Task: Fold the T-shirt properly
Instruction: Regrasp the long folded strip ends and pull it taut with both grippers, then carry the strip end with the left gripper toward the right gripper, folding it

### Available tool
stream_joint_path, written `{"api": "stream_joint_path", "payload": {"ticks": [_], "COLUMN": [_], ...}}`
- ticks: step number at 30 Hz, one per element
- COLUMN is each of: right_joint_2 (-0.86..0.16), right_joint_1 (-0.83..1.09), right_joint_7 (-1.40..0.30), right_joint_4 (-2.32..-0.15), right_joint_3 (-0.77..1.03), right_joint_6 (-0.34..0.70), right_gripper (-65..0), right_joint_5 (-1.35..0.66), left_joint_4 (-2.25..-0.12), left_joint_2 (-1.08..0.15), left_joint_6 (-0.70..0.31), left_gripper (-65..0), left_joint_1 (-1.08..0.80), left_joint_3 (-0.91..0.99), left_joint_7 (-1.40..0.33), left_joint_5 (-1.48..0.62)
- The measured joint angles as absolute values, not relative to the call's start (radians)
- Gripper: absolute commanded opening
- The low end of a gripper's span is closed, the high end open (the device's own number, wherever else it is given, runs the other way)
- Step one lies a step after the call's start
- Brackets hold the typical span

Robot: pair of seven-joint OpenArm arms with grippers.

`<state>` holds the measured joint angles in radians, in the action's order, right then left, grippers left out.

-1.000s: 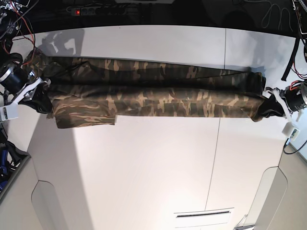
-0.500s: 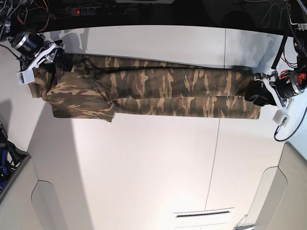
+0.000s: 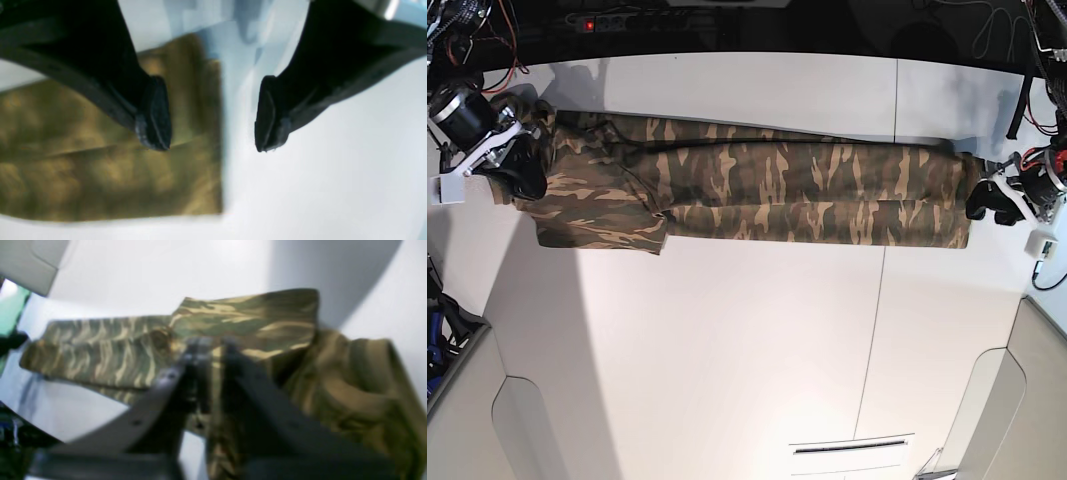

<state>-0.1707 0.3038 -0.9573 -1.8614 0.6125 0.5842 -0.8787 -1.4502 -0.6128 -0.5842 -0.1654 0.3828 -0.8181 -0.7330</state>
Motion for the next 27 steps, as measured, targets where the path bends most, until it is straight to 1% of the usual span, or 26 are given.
{"api": "stream_joint_path", "payload": {"ticks": [2,4,10,15,20,21,22,24,27], "right_joint_2": [-0.149,-0.132,-0.127,-0.127,-0.128,-0.128,-0.128,-0.128,-0.128], "right_joint_1": [0.301,0.299,0.296,0.296,0.286,0.282,0.279,0.274,0.274], "right_joint_7": [-0.958,-0.916,-0.811,-0.791,-0.789,-0.789,-0.789,-0.789,-0.789], "right_joint_4": [-1.858,-1.845,-1.720,-1.615,-1.600,-1.599,-1.599,-1.599,-1.599], "right_joint_3": [0.604,0.582,0.459,0.393,0.382,0.382,0.382,0.382,0.381], "right_joint_6": [0.584,0.584,0.585,0.583,0.583,0.583,0.583,0.583,0.583], "right_gripper": [-65.0,-65.0,-65.0,-65.0,-65.0,-65.0,-65.0,-65.0,-65.0], "right_joint_5": [-0.875,-0.865,-0.692,-0.681,-0.680,-0.680,-0.680,-0.686,-0.700], "left_joint_4": [-1.396,-1.368,-1.366,-1.364,-1.363,-1.363,-1.363,-1.363,-1.362], "left_joint_2": [-0.604,-0.592,-0.543,-0.527,-0.482,-0.477,-0.476,-0.470,-0.467], "left_joint_6": [-0.584,-0.603,-0.612,-0.614,-0.618,-0.618,-0.618,-0.618,-0.618], "left_gripper": [-22.9,-22.9,-22.9,-22.9,-23.8,-27.2,-32.7,-46.7,-65.0], "left_joint_1": [-0.166,-0.165,-0.157,-0.157,-0.155,-0.155,-0.155,-0.155,-0.158], "left_joint_3": [0.383,0.383,0.383,0.383,0.386,0.386,0.386,0.387,0.374], "left_joint_7": [-0.774,-0.761,-0.758,-0.754,-0.738,-0.734,-0.735,-0.736,-0.736], "left_joint_5": [-0.716,-0.733,-0.733,-0.730,-0.735,-0.734,-0.730,-0.720,-0.721]}}
